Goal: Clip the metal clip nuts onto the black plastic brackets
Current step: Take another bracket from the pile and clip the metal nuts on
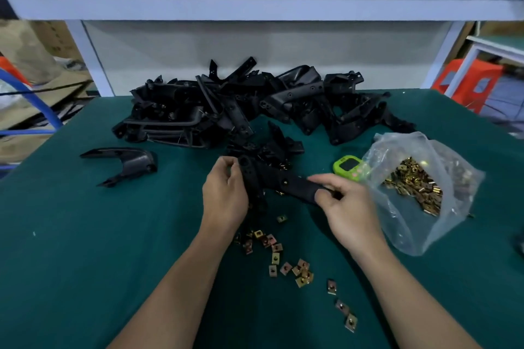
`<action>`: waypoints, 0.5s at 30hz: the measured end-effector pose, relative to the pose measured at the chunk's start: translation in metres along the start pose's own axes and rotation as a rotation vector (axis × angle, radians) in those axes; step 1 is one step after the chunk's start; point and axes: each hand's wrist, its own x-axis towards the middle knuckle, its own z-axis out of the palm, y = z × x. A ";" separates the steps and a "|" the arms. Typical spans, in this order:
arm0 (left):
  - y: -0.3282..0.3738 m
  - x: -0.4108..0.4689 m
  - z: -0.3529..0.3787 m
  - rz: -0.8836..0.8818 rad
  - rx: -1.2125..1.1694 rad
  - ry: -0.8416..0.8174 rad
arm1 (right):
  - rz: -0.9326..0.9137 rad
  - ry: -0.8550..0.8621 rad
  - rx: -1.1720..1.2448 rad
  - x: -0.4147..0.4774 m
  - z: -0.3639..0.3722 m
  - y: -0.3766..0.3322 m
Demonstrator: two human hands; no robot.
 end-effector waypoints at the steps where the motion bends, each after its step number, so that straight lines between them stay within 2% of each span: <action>1: -0.001 0.000 0.001 0.012 0.014 -0.003 | -0.039 0.006 -0.114 -0.003 0.001 -0.002; 5: 0.002 0.000 0.007 0.087 0.170 -0.046 | -0.175 -0.043 -0.568 -0.010 0.014 -0.003; 10: 0.003 0.007 0.004 0.100 0.296 0.048 | -0.195 -0.120 -0.631 0.000 0.032 0.002; 15: -0.002 0.013 -0.010 0.064 0.189 0.172 | -0.167 -0.150 -0.738 0.041 0.035 0.008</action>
